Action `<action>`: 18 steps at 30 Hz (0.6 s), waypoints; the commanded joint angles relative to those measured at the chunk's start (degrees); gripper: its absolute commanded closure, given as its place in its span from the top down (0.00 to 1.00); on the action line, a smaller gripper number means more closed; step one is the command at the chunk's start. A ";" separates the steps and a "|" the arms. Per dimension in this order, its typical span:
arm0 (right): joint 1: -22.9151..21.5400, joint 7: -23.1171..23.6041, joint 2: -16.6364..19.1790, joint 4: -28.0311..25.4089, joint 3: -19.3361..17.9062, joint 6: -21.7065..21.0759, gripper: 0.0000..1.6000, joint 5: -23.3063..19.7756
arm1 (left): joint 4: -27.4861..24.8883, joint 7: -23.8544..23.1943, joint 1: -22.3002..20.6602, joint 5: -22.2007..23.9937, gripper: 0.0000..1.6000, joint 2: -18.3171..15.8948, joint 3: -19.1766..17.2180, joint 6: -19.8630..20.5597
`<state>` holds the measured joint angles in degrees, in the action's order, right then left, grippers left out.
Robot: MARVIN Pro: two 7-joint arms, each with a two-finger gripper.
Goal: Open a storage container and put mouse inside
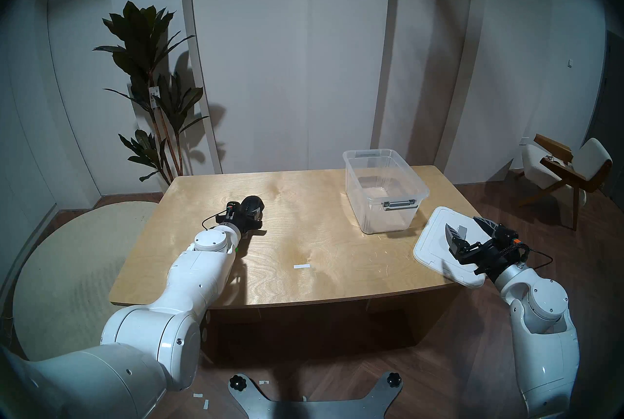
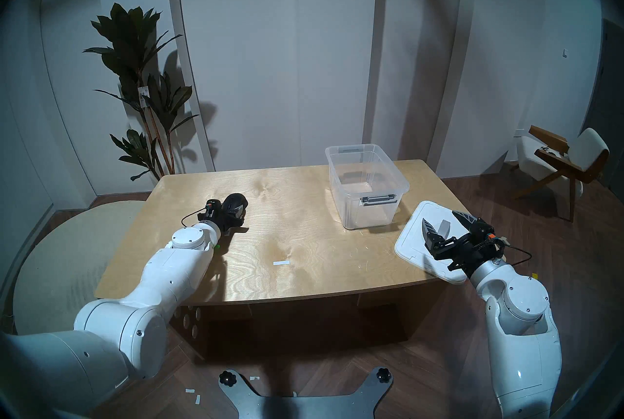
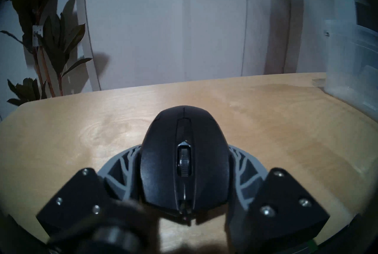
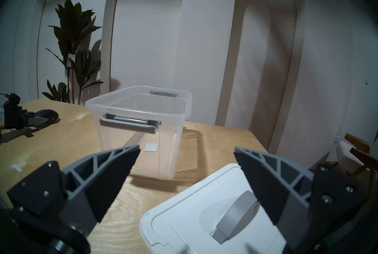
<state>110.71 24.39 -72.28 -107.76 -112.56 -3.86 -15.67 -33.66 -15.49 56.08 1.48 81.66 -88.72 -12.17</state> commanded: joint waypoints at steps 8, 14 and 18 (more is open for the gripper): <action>-0.40 0.08 0.12 -0.77 0.03 0.30 1.00 -0.07 | -11.46 -6.63 -3.47 1.20 0.00 1.77 1.99 -8.96; -0.44 0.09 0.14 -0.71 0.04 0.32 1.00 -0.09 | -15.92 -9.34 -4.34 1.43 0.00 3.55 4.20 -10.26; -0.46 0.10 0.14 -0.69 0.05 0.33 1.00 -0.09 | -18.67 -11.17 -5.02 1.40 0.00 4.84 5.99 -10.64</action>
<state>110.65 24.39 -72.24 -107.51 -112.55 -3.88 -15.71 -46.19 -23.96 54.62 2.84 83.78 -84.91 -20.84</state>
